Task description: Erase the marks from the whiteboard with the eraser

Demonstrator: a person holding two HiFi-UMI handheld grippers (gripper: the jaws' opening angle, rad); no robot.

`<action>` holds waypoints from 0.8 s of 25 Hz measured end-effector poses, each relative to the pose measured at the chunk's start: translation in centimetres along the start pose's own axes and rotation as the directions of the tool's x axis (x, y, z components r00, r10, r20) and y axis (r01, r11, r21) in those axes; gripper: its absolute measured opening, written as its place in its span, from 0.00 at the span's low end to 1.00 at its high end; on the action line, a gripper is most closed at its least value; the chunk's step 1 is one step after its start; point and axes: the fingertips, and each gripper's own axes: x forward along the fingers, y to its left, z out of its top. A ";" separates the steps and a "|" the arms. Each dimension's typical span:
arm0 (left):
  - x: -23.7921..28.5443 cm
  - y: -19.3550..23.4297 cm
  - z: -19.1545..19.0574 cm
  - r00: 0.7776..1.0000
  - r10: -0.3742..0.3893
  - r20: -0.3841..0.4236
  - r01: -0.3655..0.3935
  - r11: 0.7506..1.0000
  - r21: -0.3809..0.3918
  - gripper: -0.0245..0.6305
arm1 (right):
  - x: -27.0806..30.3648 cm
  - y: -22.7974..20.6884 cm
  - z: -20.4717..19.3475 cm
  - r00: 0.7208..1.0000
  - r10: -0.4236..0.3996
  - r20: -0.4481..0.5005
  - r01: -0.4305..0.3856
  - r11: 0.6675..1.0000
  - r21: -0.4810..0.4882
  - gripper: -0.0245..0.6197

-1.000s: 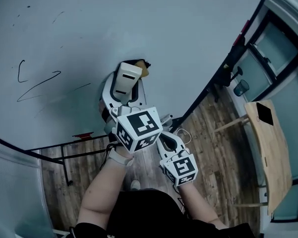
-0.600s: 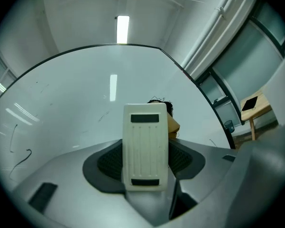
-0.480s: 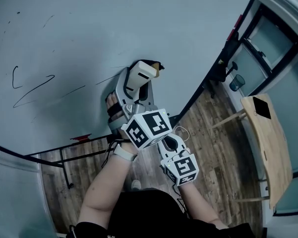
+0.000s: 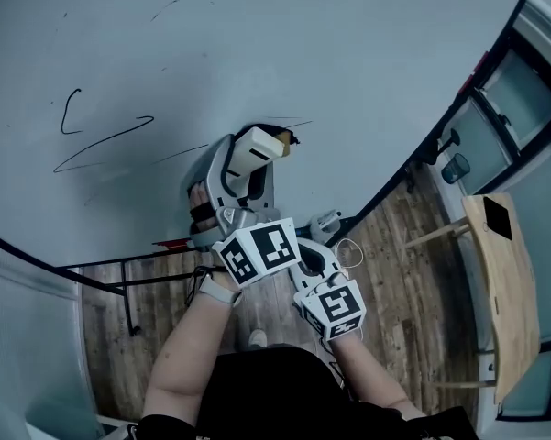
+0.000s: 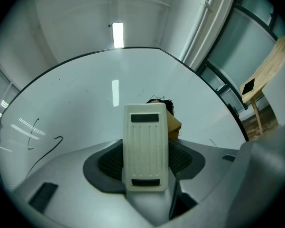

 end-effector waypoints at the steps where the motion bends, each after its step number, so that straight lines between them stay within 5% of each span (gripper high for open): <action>1: -0.4 0.7 -0.8 1.000 0.008 0.002 -0.008 1.000 0.001 0.44 | 0.6 0.6 0.1 1.000 0.012 -0.002 -0.012 1.000 -0.005 0.08; 20: -8.0 16.6 -15.1 0.987 0.100 -0.124 -0.121 0.978 -0.170 0.44 | 10.9 15.7 3.0 0.978 0.208 -0.021 -0.208 0.977 -0.053 0.08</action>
